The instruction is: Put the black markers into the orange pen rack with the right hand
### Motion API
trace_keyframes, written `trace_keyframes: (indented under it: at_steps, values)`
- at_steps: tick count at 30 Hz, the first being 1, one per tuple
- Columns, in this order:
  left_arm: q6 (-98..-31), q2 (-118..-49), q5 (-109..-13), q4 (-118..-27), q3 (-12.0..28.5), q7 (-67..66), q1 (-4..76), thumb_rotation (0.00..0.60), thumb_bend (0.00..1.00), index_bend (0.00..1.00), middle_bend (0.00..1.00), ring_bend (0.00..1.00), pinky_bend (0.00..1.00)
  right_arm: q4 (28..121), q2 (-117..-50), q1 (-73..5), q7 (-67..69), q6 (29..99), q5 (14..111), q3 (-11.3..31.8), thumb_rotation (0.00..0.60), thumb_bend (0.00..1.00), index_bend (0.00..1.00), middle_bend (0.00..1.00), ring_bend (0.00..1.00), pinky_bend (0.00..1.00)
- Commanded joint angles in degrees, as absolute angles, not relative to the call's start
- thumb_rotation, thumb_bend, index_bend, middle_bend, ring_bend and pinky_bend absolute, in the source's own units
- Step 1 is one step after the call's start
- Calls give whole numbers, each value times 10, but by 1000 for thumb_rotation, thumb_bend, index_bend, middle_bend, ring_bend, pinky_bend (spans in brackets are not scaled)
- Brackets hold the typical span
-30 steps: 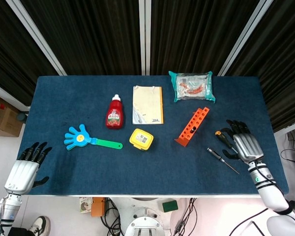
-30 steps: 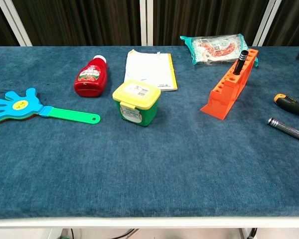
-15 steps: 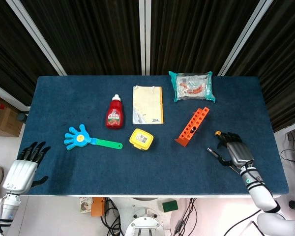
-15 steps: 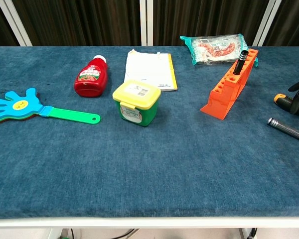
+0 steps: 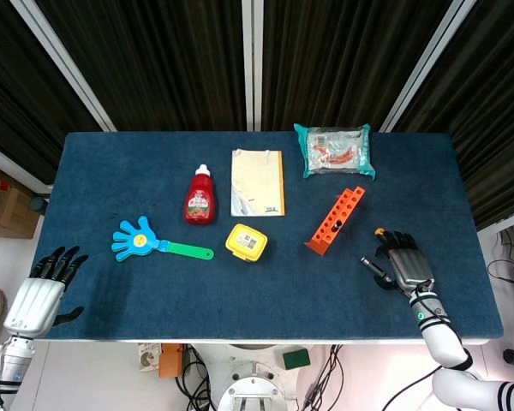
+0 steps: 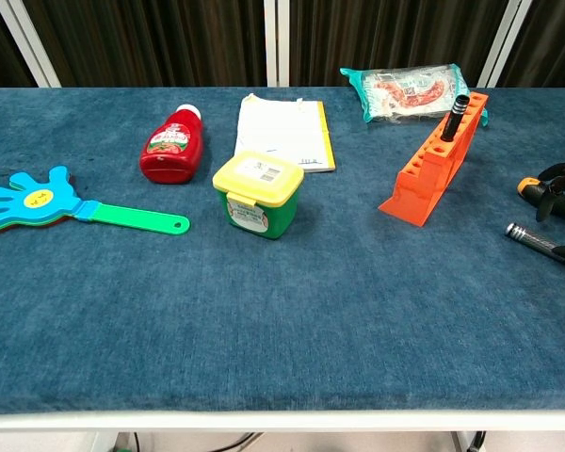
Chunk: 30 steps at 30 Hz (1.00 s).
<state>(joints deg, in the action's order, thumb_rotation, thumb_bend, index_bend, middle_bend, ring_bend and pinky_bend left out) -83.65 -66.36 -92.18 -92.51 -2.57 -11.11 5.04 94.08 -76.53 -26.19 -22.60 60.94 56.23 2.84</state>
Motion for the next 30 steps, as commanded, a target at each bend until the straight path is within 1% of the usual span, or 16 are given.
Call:
trace_keyframes:
  at_steps: [1, 4, 7, 19, 30]
  values:
    - [-837, -663, -923, -925, -26, -110, 50, 600, 56, 145, 70, 29, 186, 943, -770, -262, -235, 612, 557, 29, 505, 277, 360, 16, 0, 0]
    - [-838, -662, -924, -925, -26, -108, 50, 600, 56, 145, 70, 28, 186, 945, -773, -263, -244, 612, 551, 29, 496, 277, 368, 15, 0, 0]
    - [-838, -661, -924, -924, -26, -105, 50, 600, 56, 145, 70, 29, 186, 945, -779, -265, -260, 616, 543, 28, 498, 277, 393, 14, 0, 0]
    - [-841, -659, -925, -923, -26, -98, 50, 600, 56, 145, 70, 29, 186, 940, -799, -276, -288, 613, 525, 31, 495, 293, 430, 17, 0, 0]
    - [-840, -659, -925, -924, -27, -100, 49, 600, 56, 145, 70, 28, 186, 932, -812, -274, -281, 620, 549, 27, 492, 327, 498, 30, 0, 0]
